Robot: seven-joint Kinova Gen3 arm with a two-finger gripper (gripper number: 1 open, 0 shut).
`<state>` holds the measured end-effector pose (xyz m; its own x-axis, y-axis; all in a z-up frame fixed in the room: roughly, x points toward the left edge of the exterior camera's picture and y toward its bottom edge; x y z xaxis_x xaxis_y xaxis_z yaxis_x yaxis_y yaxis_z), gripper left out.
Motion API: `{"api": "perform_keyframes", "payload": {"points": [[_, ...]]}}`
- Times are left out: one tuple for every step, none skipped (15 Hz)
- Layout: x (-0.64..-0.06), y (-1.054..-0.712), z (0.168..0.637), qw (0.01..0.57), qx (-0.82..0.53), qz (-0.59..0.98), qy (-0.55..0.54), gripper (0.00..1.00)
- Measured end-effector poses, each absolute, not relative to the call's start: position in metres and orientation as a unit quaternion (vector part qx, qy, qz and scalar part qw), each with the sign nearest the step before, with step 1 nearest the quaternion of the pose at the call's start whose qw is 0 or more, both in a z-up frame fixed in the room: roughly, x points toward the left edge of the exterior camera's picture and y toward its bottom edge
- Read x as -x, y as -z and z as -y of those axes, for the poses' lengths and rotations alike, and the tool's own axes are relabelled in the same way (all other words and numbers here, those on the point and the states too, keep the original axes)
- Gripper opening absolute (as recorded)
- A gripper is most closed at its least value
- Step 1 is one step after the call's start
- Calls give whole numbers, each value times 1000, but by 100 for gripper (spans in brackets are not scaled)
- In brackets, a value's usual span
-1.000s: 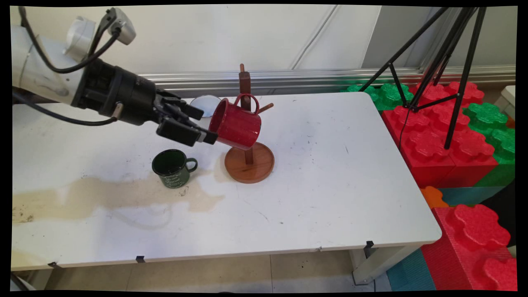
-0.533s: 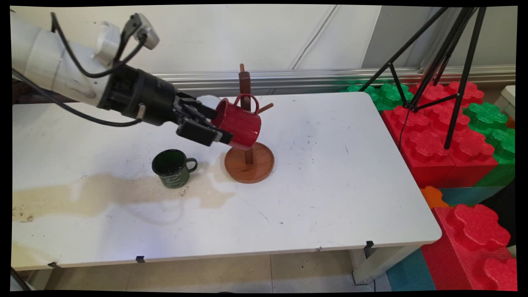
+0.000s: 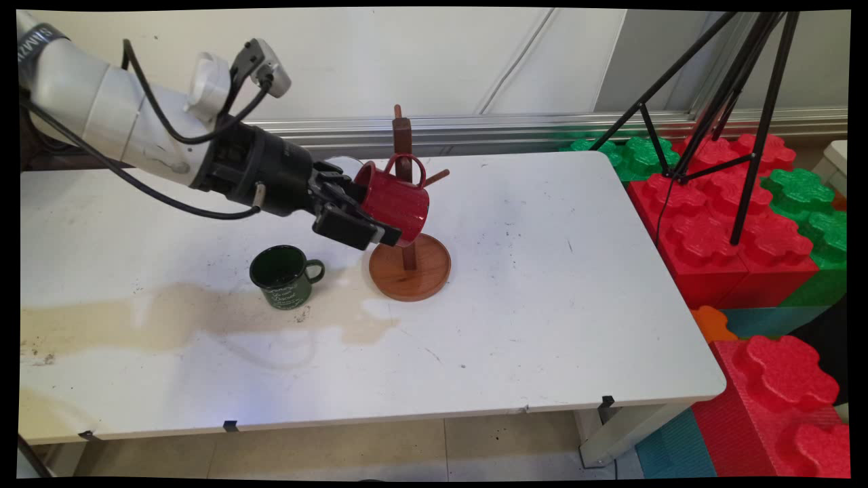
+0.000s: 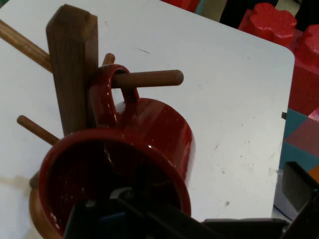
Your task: Pick up the red mug from the rack
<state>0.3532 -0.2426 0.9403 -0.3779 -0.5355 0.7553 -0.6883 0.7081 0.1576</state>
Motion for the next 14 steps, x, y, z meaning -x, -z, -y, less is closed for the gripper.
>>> {"api": "perform_keyframes", "payload": {"points": [[-352, -939, 243, 417, -371, 825, -91, 100], [-351, -937, 243, 417, -370, 826, -89, 100], [-349, -935, 243, 417, -370, 826, -87, 100], [-348, -934, 243, 416, -370, 826, -86, 100], [-347, -932, 243, 416, -371, 826, -85, 100], [-347, -932, 243, 416, -371, 826, -85, 100], [-346, -931, 243, 416, -371, 826, -85, 100], [-346, -930, 242, 415, -372, 826, -85, 100], [-346, -929, 242, 414, -372, 826, -85, 100], [-346, -928, 242, 414, -372, 826, -85, 100], [-345, -927, 242, 413, -372, 827, -86, 100], [-345, -926, 242, 413, -373, 827, -86, 100], [-345, -925, 242, 413, -373, 826, -88, 0], [-345, -925, 242, 413, -372, 826, -90, 0]]}}
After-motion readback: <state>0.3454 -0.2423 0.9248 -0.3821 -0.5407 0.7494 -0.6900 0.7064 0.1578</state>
